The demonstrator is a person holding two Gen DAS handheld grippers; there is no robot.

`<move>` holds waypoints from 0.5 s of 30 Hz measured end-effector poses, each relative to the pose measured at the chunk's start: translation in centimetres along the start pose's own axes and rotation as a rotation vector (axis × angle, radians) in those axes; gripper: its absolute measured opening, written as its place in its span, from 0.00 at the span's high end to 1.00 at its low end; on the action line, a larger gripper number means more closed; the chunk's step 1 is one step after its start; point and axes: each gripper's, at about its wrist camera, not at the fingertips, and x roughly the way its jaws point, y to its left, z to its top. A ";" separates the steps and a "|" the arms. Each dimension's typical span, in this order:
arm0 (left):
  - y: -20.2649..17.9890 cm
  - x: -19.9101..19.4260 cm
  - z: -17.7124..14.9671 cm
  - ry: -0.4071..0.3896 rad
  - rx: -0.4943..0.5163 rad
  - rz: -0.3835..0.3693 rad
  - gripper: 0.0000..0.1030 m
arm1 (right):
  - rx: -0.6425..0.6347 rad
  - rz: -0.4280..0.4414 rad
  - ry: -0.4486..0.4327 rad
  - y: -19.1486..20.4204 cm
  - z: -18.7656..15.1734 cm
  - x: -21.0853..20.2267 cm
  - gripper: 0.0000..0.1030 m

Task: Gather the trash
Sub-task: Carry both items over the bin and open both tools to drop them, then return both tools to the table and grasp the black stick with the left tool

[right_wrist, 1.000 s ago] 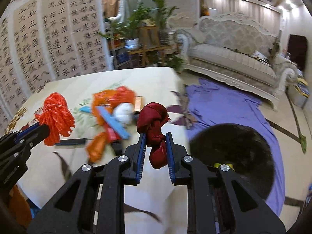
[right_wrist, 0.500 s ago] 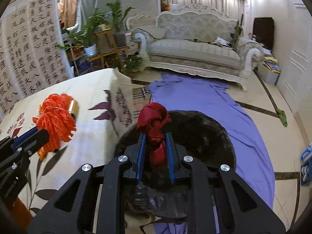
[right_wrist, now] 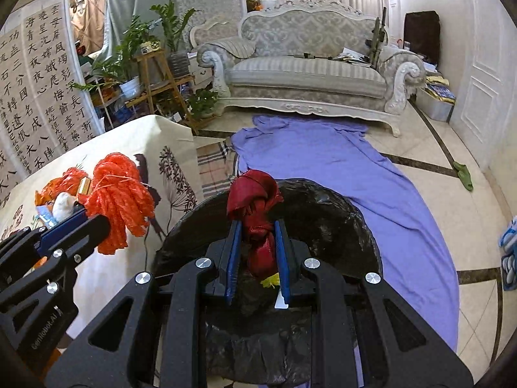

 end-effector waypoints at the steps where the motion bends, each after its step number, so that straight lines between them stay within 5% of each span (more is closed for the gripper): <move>1: 0.0 0.1 -0.2 0.004 0.000 0.007 0.74 | 0.008 -0.002 0.002 -0.2 0.0 0.1 0.79; 6: 0.5 0.1 -0.6 0.009 -0.035 0.008 0.47 | 0.036 -0.021 0.008 -1.2 -0.3 0.3 0.59; 15: 1.6 -0.8 -0.6 0.003 -0.066 0.028 0.42 | 0.035 -0.040 -0.004 -1.3 -0.2 -0.8 0.59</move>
